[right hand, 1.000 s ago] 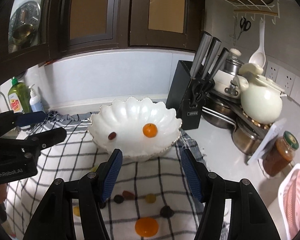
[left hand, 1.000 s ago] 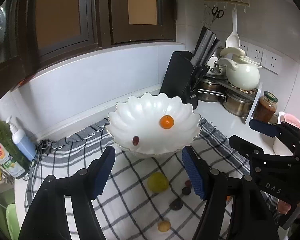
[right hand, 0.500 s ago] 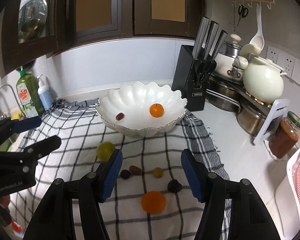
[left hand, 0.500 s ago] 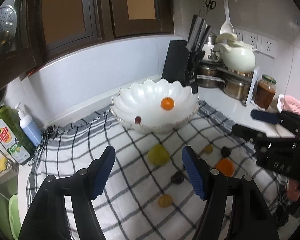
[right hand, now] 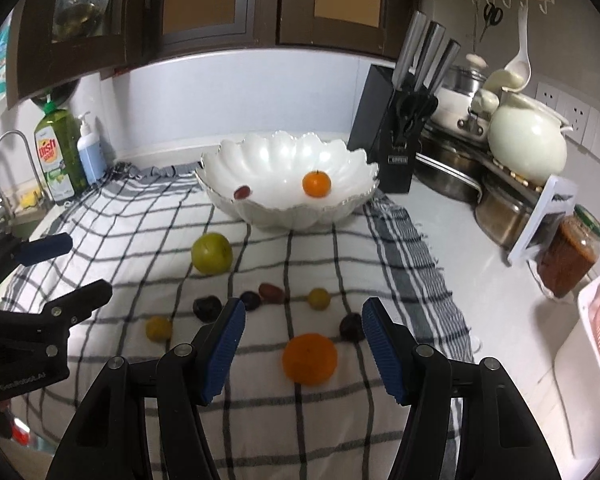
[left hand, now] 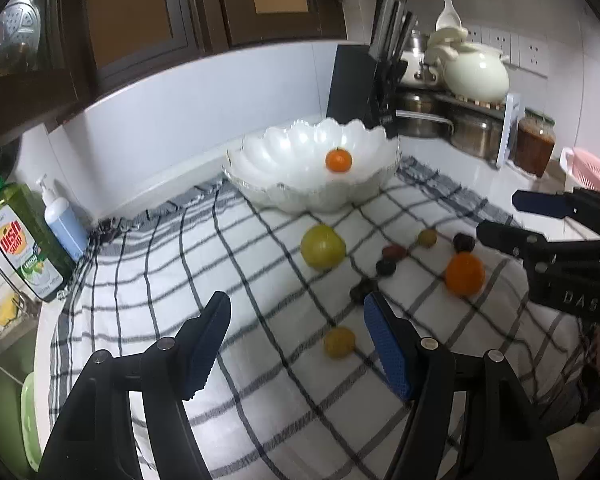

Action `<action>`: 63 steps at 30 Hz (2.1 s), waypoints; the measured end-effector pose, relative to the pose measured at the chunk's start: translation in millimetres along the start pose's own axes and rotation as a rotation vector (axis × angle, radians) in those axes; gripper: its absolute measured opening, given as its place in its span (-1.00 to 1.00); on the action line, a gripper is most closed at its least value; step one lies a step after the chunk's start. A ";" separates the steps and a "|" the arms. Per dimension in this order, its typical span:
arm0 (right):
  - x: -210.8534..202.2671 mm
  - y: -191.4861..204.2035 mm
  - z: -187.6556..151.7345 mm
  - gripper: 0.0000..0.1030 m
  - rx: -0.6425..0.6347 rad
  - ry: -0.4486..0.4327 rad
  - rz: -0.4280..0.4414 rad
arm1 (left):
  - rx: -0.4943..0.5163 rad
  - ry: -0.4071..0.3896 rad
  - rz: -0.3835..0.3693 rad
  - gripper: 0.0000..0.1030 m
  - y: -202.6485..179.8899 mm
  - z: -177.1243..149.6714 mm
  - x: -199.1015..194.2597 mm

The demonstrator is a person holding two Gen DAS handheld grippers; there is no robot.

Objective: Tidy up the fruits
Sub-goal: 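Withdraw both open tools from the bowl back over the cloth, then grasp the small yellow fruit with the left tool while the right tool grasps the second orange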

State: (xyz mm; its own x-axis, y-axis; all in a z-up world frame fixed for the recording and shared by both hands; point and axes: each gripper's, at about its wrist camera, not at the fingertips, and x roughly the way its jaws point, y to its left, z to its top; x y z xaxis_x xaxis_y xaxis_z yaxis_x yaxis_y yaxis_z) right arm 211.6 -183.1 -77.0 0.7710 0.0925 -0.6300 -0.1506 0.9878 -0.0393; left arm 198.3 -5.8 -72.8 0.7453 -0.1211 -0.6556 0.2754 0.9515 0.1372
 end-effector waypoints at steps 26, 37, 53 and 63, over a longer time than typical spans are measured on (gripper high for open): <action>51.9 -13.6 -35.7 0.20 0.086 0.136 0.033 | -0.012 0.154 -0.120 -0.13 -19.5 -28.1 64.8; 68.3 -14.9 -37.3 0.17 0.089 0.173 0.058 | -0.027 0.196 -0.138 -0.48 -19.0 -27.5 81.6; 67.8 -13.5 -36.9 -0.15 0.084 0.177 0.074 | -0.042 0.182 -0.127 -0.50 -15.3 -20.6 77.1; 43.3 -8.5 -19.8 -0.15 0.072 0.100 0.096 | -0.080 0.105 -0.146 -0.50 -8.5 2.1 51.3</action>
State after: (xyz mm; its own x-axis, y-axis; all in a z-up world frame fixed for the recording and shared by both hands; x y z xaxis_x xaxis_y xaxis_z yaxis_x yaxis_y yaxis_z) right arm 234.0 -189.9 -119.4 0.6893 0.1780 -0.7023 -0.1735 0.9817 0.0785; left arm 235.4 -20.7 -106.1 0.6321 -0.2336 -0.7389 0.3242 0.9458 -0.0218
